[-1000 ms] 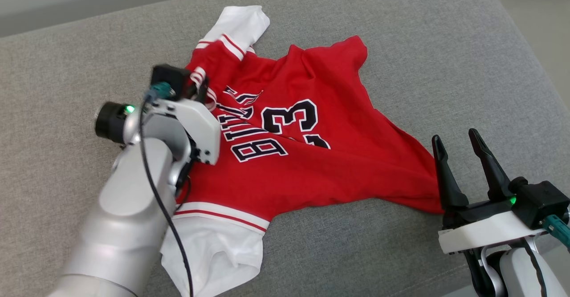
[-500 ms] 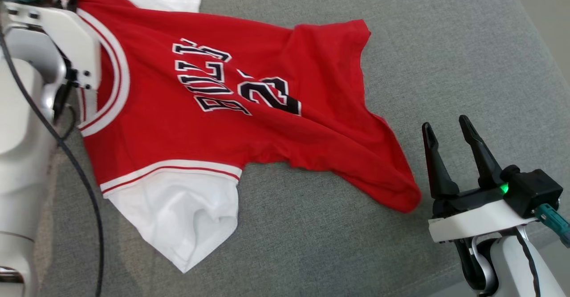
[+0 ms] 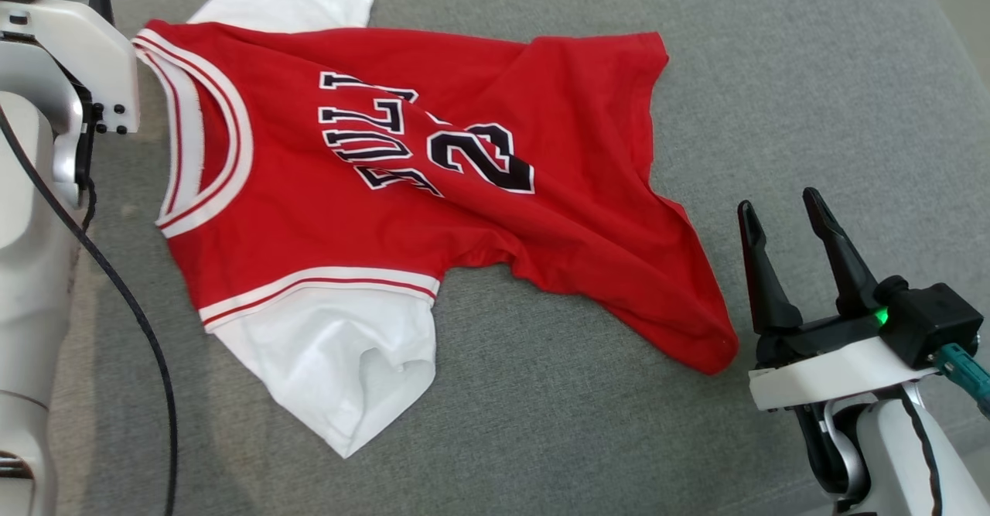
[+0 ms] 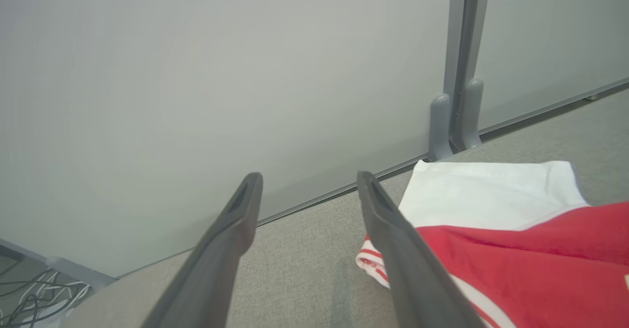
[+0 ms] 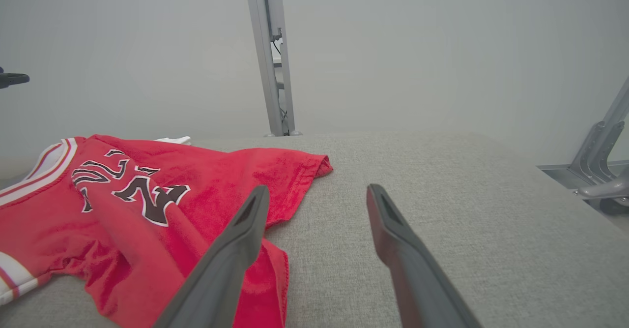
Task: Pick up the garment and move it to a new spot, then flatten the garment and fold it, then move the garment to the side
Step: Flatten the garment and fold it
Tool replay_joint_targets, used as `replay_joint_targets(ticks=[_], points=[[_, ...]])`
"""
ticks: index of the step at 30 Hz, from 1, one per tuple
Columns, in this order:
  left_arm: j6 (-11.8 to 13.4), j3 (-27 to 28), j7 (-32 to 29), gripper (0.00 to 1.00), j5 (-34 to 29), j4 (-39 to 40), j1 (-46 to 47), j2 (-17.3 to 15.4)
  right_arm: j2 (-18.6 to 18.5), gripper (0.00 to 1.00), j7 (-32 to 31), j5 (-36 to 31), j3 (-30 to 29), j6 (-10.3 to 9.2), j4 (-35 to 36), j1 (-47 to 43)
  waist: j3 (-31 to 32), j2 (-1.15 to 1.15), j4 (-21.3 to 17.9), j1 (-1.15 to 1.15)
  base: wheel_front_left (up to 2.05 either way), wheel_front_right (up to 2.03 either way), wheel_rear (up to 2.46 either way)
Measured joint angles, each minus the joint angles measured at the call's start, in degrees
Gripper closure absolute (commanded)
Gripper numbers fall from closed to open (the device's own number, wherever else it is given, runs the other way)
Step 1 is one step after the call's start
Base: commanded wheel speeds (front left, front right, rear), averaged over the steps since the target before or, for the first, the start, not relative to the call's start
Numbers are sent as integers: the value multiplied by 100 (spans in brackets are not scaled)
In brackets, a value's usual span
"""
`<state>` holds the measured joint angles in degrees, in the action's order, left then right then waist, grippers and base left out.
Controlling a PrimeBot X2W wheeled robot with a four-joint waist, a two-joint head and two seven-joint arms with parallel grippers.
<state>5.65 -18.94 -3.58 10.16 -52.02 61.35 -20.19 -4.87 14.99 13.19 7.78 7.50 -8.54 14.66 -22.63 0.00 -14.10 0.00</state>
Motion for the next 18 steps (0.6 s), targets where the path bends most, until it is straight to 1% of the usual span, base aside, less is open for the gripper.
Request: replay_joint_targets(ticks=[6, 10, 15, 18], points=[[71, 225, 903, 0, 348, 210, -451, 288, -152, 0, 0, -14, -127, -1, 3, -106, 357, 0, 259, 0, 0, 0, 0], [37, 344, 1426, 0, 611, 433, -1024, 492, -245, 0, 0, -56, -168, 0, 23, -230, 658, 0, 463, 0, 0, 0, 0], [107, 506, 1780, 0, 850, 958, -1898, 749, -363, 0, 0, -47, -224, -1, 89, -439, 1023, 0, 766, 0, 0, 0, 0], [174, 548, 1828, 0, 974, 1401, -2536, 996, -430, 0, 0, -14, -224, -1, 121, -556, 1204, 0, 958, 0, 0, 0, 0]])
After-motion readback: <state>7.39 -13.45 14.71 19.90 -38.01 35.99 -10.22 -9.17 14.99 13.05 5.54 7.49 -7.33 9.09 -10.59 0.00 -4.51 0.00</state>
